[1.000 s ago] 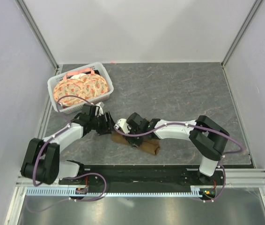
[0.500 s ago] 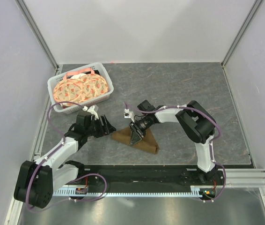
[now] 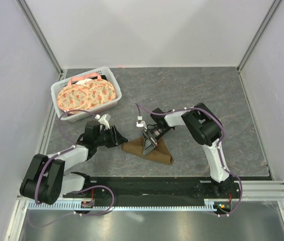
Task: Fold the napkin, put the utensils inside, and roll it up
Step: Roll the napkin with the utensil
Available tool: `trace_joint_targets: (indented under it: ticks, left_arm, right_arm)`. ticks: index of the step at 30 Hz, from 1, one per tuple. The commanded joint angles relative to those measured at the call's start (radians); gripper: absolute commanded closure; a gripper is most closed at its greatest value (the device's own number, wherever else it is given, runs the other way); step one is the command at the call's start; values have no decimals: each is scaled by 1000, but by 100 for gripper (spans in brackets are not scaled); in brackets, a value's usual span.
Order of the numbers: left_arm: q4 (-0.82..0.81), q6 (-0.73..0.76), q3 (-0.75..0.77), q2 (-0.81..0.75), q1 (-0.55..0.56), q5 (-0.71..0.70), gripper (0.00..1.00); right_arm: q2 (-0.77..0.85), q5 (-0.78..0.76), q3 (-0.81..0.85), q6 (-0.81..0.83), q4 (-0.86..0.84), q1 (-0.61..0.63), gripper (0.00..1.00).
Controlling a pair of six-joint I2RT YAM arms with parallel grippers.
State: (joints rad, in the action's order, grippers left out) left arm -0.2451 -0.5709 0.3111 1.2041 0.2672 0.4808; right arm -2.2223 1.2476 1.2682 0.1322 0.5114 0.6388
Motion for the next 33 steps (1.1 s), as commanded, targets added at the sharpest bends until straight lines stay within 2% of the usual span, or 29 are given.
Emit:
trace_joint_targets:
  ticks: [1,3,4,6,8,10,11,13,17,19,22,23,25,26,27,30,33]
  left_arm:
    - [-126,13,6,92,9,90,63]
    - [-129,14,22,117,12,100,72]
    - [-129,17,28,139,12,107,80]
    - [-129,22,36,156,15,125,84]
    - [-123,22,43,179,18,133,92]
    - [-112,22,54,193,23,128,98]
    - [-83,28,60,210,23,118,98]
    - [-47,39,86,227,24,108,98]
    - [20,48,120,273,24,85,98]
    - [39,43,135,287,24,84,98]
    - [78,37,160,307,24,81,98]
    - [89,29,166,310,26,76,98]
    - [128,23,189,314,24,74,98]
    - [148,19,197,316,26,65,98]
    - [164,17,213,316,24,62,98]
    - [214,19,238,316,26,53,98]
    - [239,20,250,316,26,53,98]
  right_arm:
    - [-40,-62,16,84,41,-5,79]
    - [-36,-79,19,83,41,-4,78]
    - [-31,-88,20,80,41,-4,78]
    - [-11,-111,23,66,42,-4,74]
    - [16,-152,26,53,41,-5,73]
    - [50,-198,33,26,42,-4,68]
    - [64,-217,36,18,41,-4,58]
    - [119,-291,34,-3,41,-4,47]
    - [234,-459,26,-51,26,-4,38]
    - [315,-522,20,-72,7,-4,34]
    - [447,-699,-27,-86,-51,21,30]
    - [484,-812,-70,-86,-72,50,29]
    - [588,-940,-124,-69,-138,99,27]
    - [617,-1003,-172,-51,-154,164,25]
    - [642,-1125,-194,-42,-174,197,25]
    - [685,-1276,-253,-36,-177,300,22]
    - [691,-1352,-297,-49,-178,357,20]
